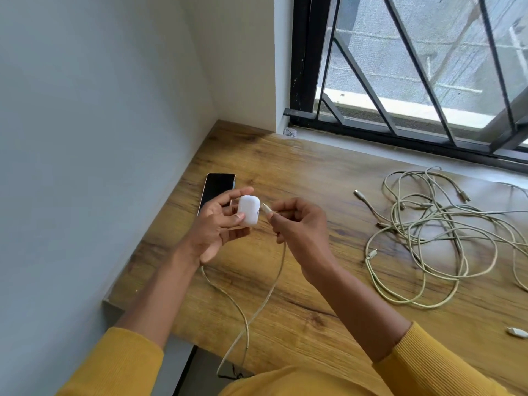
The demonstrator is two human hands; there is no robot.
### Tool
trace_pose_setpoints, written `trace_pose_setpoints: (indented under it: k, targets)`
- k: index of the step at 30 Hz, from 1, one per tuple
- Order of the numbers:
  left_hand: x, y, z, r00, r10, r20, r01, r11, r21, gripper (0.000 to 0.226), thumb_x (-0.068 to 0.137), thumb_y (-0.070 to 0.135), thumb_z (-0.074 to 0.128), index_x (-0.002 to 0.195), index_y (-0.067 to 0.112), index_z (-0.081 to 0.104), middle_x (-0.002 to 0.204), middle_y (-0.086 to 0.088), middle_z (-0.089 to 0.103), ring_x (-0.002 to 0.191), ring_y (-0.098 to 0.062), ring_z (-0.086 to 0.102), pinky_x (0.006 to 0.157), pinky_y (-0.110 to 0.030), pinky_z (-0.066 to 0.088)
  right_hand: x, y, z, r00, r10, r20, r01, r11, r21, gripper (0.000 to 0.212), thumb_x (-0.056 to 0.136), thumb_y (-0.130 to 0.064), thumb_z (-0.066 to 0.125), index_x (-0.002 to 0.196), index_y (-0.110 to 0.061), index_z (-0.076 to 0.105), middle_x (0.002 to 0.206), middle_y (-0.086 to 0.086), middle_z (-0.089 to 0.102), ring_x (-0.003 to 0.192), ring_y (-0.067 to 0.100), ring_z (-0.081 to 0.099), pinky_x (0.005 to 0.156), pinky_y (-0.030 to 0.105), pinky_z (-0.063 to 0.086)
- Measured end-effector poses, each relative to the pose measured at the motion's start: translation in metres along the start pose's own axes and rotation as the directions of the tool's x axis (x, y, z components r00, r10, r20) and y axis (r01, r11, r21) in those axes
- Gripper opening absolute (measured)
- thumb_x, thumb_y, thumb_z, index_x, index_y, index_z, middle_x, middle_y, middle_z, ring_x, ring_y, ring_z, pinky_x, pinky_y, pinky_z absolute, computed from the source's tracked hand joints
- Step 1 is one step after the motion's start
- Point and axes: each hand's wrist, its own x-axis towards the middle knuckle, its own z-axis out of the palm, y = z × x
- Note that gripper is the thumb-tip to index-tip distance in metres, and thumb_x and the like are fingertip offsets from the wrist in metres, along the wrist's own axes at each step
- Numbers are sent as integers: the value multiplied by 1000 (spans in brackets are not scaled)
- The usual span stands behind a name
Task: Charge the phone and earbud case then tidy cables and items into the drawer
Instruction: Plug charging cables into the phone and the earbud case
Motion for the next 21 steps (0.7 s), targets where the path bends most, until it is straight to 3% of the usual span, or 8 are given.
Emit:
trace_pose_setpoints:
  k: [7, 15, 21]
  targets:
    - [-20, -5, -1, 999, 16, -37, -24, 974, -224, 55, 87, 0, 69, 140, 16, 67, 108, -8, 76, 88, -16, 69, 78, -29, 62, -11, -11, 3, 993, -103, 57, 109, 988, -108, 11, 89, -7, 79, 81, -14, 77, 74, 14, 71, 58, 14, 61, 53, 29, 53]
    - [-30, -8, -2, 999, 22, -24, -26, 978, -208, 53, 87, 7, 66, 139, 15, 69, 111, -10, 74, 86, -15, 69, 78, -27, 62, -15, -14, 6, 988, -126, 90, 139, 977, -162, 13, 87, -8, 81, 78, -17, 78, 69, 10, 71, 58, 14, 59, 58, 47, 57]
    - [-31, -8, -2, 999, 28, -30, -33, 983, -182, 54, 87, 7, 66, 140, 15, 68, 112, -10, 74, 87, -15, 69, 79, -26, 62, -13, -11, 6, 989, -118, 91, 134, 971, -196, 13, 86, -8, 80, 78, -18, 77, 69, 9, 71, 57, 13, 58, 56, 38, 53]
